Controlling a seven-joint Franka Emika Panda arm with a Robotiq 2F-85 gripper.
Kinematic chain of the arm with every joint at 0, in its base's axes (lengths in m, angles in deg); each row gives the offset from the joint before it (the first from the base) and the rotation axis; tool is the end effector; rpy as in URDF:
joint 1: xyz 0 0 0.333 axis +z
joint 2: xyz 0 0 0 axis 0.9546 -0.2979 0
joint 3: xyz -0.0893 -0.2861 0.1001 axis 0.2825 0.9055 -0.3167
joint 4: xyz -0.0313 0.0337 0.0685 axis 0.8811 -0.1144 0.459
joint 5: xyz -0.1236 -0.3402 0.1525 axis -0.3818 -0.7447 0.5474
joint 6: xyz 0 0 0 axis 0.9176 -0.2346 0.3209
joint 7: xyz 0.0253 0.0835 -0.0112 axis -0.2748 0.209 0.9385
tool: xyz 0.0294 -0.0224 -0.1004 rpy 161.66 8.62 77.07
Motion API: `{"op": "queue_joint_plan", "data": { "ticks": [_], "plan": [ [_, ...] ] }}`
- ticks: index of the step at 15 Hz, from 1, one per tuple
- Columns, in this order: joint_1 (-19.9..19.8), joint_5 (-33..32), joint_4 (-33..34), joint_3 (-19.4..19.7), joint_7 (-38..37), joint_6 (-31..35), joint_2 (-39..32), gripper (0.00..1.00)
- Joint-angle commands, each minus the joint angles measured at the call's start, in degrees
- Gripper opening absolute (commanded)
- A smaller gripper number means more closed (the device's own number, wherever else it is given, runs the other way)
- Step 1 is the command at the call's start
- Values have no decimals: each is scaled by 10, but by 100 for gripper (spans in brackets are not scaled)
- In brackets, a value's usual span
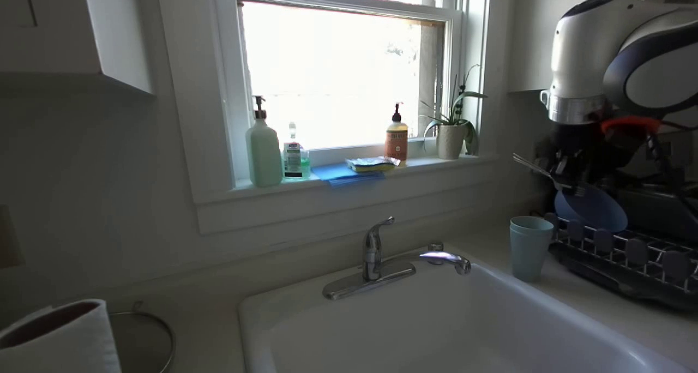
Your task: Stack the two green cups together then place the silver fork in the stacked cups
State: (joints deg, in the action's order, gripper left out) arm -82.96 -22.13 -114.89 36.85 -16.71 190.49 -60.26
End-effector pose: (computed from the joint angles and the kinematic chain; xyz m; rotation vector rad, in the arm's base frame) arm 0.4645 -0.1716 0.4413 2.6739 -0.2777 0.1433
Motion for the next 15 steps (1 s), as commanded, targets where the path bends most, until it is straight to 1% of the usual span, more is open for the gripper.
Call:
{"op": "queue_joint_plan", "data": {
  "ticks": [1, 4, 6, 8, 11, 12, 15],
  "plan": [
    [-20, -57, -9, -4, -96, 84, -39, 1],
    [-30, -115, -6, 4, -180, 138, -72, 1],
    [-29, -125, -6, 10, -204, 145, -86, 1],
    [-15, -63, -7, 9, -152, 111, -72, 1],
    [1, 56, 5, 2, -39, 34, -41, 1],
    [7, 102, 19, 0, 12, -9, -36, 1],
    [18, 184, 74, 0, 97, -137, -37, 1]
  ]
}}
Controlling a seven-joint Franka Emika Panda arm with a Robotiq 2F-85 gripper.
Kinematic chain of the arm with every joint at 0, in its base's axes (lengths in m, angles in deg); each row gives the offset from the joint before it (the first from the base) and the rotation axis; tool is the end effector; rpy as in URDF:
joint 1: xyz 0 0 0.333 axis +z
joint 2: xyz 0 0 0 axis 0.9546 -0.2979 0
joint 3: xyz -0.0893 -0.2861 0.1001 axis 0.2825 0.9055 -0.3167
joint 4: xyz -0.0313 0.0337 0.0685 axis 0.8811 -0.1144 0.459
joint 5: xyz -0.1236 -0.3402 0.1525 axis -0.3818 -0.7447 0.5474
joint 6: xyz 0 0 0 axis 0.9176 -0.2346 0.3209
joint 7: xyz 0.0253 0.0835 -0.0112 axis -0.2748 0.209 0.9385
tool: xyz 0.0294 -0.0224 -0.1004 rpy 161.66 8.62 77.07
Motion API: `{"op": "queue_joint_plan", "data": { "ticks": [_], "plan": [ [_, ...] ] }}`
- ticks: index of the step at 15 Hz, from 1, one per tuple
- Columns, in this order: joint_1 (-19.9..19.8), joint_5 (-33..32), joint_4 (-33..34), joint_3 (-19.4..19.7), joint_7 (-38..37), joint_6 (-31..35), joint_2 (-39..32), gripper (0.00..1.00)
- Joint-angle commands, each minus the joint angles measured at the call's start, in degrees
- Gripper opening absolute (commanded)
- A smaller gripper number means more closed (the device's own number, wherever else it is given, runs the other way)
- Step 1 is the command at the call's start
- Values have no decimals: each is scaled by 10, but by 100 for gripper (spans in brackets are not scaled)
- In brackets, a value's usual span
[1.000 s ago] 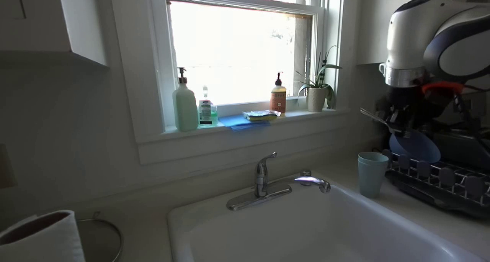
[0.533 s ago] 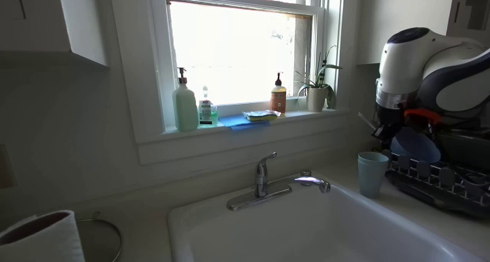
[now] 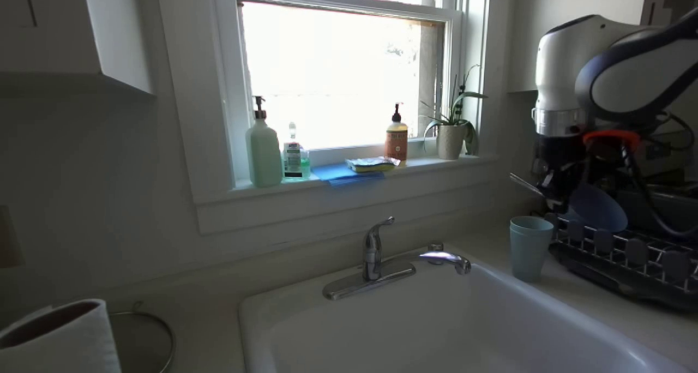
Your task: Stack the two green cups together then place the silver fork in the stacked cups
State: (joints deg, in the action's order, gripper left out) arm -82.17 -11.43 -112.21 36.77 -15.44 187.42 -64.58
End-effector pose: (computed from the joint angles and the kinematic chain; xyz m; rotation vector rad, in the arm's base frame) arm 0.4789 -0.1651 0.4191 2.8064 -0.4011 0.0421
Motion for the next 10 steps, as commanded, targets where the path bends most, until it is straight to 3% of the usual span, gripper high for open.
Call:
{"op": "queue_joint_plan", "data": {
  "ticks": [1, 5, 10],
  "plan": [
    [11, 89, 67, 1, 95, -144, 1, 1],
    [6, 145, 143, 11, 130, -274, -36, 1],
    [-3, 191, 200, 26, 155, -336, -93, 1]
  ]
}}
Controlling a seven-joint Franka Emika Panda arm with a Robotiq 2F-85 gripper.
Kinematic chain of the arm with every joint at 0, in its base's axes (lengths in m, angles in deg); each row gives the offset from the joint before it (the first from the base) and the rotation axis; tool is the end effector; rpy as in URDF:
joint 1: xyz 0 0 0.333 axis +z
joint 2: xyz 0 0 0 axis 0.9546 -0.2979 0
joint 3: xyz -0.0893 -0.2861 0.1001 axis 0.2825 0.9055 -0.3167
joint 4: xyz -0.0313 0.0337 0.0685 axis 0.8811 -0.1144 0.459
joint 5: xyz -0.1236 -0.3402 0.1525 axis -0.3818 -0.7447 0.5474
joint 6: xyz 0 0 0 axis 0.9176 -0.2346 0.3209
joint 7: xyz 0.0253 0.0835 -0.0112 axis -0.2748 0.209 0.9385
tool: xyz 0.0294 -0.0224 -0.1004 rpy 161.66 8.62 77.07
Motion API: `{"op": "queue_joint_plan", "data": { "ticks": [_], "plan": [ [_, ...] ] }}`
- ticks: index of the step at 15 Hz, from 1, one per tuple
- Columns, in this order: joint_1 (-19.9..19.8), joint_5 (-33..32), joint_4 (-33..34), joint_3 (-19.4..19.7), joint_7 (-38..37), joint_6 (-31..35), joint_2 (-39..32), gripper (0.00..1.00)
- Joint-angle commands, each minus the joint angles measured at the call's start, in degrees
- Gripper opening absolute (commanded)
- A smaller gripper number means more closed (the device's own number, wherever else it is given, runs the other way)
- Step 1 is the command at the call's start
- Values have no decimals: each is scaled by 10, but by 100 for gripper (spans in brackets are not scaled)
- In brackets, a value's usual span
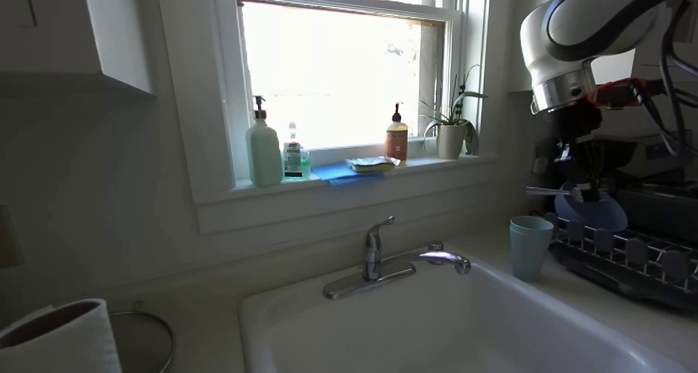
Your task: Stack the two green cups together then place the silver fork in the stacked cups
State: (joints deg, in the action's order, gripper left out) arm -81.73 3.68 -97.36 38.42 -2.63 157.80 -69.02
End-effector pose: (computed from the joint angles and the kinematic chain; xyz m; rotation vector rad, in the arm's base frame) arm 0.4790 -0.1743 0.4576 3.0183 -0.4064 -0.4686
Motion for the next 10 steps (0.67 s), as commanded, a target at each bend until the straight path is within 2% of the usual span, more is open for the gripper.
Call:
{"op": "queue_joint_plan", "data": {
  "ticks": [1, 10],
  "plan": [
    [-11, 51, 62, 12, 31, -49, -61, 1],
    [-53, 120, 155, 28, 48, -132, -163, 1]
  ]
}}
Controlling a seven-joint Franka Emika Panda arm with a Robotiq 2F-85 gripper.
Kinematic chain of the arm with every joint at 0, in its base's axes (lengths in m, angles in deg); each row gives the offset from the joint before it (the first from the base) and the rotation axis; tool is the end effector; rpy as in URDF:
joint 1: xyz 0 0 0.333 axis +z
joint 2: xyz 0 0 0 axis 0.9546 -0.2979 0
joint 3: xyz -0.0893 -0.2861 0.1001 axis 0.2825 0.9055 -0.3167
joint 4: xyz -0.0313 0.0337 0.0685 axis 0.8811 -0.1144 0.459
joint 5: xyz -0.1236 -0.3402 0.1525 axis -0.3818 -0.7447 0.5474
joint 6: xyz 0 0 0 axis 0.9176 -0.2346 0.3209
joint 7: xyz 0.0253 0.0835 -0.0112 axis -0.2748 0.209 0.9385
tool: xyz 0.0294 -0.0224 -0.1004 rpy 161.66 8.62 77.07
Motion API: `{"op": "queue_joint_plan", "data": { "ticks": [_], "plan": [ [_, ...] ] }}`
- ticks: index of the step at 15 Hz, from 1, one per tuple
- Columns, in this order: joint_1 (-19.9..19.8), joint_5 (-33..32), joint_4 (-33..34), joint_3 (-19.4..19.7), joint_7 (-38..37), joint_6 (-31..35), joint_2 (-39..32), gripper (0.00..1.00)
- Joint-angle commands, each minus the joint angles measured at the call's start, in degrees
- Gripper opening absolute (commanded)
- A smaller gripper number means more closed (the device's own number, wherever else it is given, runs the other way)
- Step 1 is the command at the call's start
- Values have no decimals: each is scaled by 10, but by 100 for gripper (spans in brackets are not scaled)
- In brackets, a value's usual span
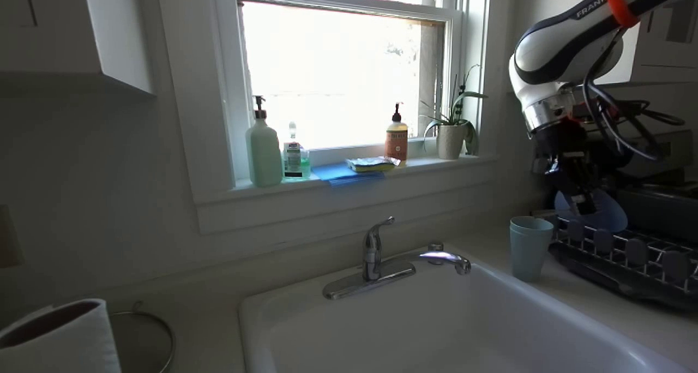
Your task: Stack the two green cups together then place the silver fork in the stacked cups
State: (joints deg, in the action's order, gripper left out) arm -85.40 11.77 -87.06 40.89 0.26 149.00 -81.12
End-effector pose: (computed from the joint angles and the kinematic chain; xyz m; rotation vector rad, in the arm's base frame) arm 0.5003 -0.2228 0.4179 -2.9110 0.5354 0.6941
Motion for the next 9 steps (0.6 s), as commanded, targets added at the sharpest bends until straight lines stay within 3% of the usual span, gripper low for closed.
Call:
{"op": "queue_joint_plan", "data": {
  "ticks": [1, 3, 4, 9],
  "plan": [
    [-21, 49, 60, 3, 24, -51, -52, 1],
    [-30, 74, 76, 3, 16, -47, -69, 1],
    [-21, 42, 39, 1, 11, -28, -43, 2],
    [-32, 66, 75, 1, 15, -40, -80, 1]
  ]
}}
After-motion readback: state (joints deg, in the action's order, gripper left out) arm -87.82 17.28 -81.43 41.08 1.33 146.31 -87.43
